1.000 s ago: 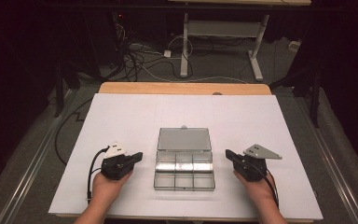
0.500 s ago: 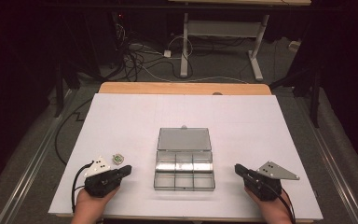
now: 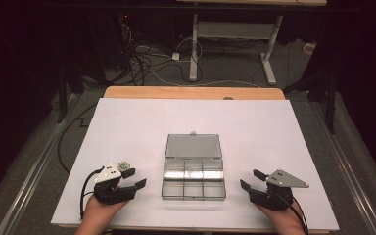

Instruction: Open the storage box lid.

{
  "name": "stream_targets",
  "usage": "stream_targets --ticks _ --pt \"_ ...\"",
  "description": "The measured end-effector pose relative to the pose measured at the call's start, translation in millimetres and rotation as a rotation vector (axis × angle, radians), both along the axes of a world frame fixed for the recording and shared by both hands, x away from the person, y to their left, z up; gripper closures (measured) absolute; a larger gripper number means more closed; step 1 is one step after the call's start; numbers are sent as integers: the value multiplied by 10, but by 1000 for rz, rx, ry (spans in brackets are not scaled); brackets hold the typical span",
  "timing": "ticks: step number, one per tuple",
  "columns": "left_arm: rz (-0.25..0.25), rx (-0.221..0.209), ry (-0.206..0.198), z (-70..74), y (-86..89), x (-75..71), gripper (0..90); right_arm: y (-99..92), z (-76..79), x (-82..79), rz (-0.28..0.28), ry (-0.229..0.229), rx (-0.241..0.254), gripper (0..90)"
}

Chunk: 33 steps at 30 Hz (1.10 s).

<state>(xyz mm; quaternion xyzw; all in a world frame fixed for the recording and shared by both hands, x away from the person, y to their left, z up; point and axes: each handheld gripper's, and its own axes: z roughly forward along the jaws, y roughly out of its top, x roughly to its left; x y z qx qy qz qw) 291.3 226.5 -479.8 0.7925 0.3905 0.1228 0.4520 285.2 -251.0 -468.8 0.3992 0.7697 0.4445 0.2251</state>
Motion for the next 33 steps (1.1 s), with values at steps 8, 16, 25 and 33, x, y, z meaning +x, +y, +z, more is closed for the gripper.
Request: stream_targets --ticks 8,16,25,33 --pt "-8 21 -4 32 -37 21 23 33 35 -19 -3 -39 4 46" --pt "10 23 -14 48 -21 41 0 -14 88 -28 -37 -55 30 4" --pt "58 13 7 56 147 63 0 9 74 -4 -33 -61 17 3" --pt "87 45 19 74 216 76 0 7 72 -28 -29 -63 19 4"
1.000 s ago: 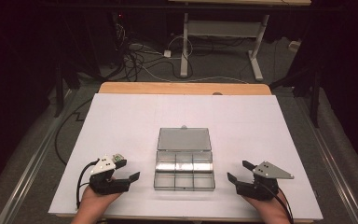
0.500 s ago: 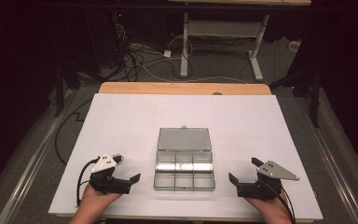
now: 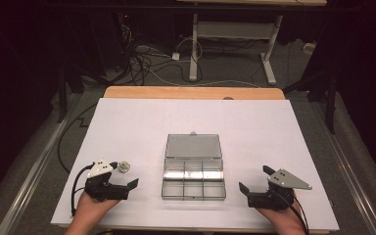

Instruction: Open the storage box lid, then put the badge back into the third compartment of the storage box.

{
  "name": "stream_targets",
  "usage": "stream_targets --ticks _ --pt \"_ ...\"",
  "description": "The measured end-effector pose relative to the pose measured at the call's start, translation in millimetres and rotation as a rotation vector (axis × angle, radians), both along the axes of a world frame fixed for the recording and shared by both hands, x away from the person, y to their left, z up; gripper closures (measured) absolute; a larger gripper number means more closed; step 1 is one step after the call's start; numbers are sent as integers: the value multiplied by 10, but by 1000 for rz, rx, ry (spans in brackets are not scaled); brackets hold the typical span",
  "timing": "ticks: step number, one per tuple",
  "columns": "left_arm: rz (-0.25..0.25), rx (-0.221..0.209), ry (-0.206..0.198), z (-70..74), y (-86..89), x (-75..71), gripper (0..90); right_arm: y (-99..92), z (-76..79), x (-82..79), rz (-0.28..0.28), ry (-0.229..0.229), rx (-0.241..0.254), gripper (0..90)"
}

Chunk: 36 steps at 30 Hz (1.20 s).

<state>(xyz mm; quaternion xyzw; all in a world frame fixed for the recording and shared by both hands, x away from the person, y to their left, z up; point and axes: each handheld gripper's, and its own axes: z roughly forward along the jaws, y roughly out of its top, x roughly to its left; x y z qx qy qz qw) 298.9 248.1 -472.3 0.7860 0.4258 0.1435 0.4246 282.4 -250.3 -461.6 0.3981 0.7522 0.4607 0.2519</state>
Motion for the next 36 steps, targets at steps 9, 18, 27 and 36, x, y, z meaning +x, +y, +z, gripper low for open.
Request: stream_targets --ticks 9,18,27,36 --pt "34 -13 29 -66 79 62 0 -41 13 -4 -22 -4 8 4" --pt "73 -35 57 -115 284 86 157 -22 -15 12 -16 6 -5 4" --pt "148 -45 78 -114 443 26 540 -42 21 -25 -7 -8 7 4" --pt "173 60 49 -70 330 53 878 -66 20 -22 -1 -9 5 5"
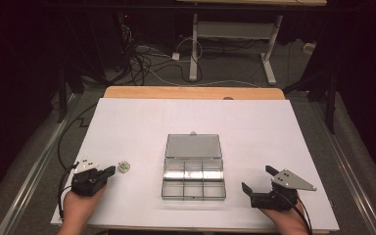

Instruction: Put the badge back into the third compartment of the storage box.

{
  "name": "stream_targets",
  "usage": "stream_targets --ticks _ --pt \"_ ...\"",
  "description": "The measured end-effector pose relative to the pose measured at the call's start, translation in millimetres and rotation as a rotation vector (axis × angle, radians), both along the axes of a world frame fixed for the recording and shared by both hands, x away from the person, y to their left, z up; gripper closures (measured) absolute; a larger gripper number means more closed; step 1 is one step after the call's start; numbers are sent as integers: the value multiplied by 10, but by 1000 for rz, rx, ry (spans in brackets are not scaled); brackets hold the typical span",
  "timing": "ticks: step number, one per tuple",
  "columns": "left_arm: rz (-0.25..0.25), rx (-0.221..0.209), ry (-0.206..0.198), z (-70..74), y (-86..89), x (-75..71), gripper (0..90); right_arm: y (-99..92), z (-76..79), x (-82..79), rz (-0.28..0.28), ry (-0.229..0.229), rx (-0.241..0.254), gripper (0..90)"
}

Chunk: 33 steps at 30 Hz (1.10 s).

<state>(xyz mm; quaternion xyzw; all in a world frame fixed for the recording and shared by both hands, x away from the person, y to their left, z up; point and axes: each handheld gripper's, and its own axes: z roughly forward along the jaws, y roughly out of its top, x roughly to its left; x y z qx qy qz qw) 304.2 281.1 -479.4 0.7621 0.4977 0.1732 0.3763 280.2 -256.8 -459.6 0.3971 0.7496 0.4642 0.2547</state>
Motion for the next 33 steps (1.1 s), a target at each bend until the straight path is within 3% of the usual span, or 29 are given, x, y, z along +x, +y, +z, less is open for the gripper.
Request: stream_targets --ticks 10,18,25,33 --pt "52 89 9 -45 -72 182 877 -39 -5 -48 -8 -1 -4 7" --pt "34 129 10 -65 -144 303 877 -109 -12 -105 -25 0 -2 8" --pt "19 139 3 -58 -194 388 877 -156 -9 -166 -37 -1 -3 9" --pt "-49 152 -11 -23 -363 473 877 -203 -17 -207 -52 2 5 11"
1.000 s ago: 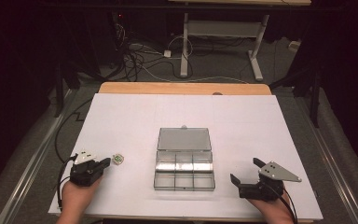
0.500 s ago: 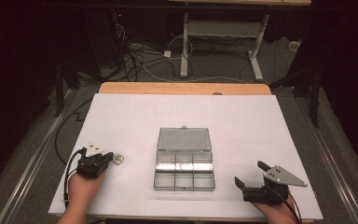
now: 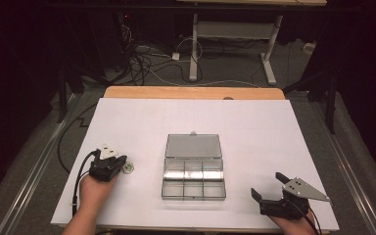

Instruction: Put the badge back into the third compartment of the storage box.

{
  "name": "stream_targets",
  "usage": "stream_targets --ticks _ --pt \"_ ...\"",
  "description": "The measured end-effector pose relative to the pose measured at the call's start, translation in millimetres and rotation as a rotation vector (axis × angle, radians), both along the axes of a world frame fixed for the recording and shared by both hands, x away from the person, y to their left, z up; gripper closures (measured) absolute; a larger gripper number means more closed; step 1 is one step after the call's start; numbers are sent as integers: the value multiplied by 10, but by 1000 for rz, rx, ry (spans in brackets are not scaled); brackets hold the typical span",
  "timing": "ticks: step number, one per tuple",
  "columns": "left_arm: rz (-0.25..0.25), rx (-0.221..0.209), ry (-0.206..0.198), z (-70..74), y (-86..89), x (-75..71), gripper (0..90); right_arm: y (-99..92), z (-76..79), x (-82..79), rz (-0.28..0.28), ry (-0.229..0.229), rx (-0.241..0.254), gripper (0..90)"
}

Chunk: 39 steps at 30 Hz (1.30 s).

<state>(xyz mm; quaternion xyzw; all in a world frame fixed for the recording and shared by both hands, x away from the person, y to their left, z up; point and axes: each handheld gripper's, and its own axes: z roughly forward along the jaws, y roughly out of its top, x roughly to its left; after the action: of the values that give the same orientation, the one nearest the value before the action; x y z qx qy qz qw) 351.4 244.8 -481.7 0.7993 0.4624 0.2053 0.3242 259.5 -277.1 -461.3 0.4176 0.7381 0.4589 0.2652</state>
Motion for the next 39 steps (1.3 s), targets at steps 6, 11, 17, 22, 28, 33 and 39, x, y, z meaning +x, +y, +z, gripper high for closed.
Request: stream_targets --ticks 6,11,17,22,28,33,39 --pt "-62 6 -10 15 -160 44 878 -11 -11 -30 -8 5 1 12" --pt "-115 -5 -7 26 -282 55 877 -17 -20 -54 -12 5 -2 12" --pt "-97 -50 -48 103 -243 24 877 -20 -34 -57 -14 13 1 13" --pt "-59 -127 -70 164 -85 -65 876 -14 -29 -35 -8 11 2 13" --pt "-55 -148 -42 142 8 -178 801 35 -17 14 7 7 0 13" --pt "-71 -134 7 83 -31 -235 534 66 -13 52 16 7 0 13" --pt "-32 -81 41 17 -80 -230 292 103 -6 93 32 3 -1 13"
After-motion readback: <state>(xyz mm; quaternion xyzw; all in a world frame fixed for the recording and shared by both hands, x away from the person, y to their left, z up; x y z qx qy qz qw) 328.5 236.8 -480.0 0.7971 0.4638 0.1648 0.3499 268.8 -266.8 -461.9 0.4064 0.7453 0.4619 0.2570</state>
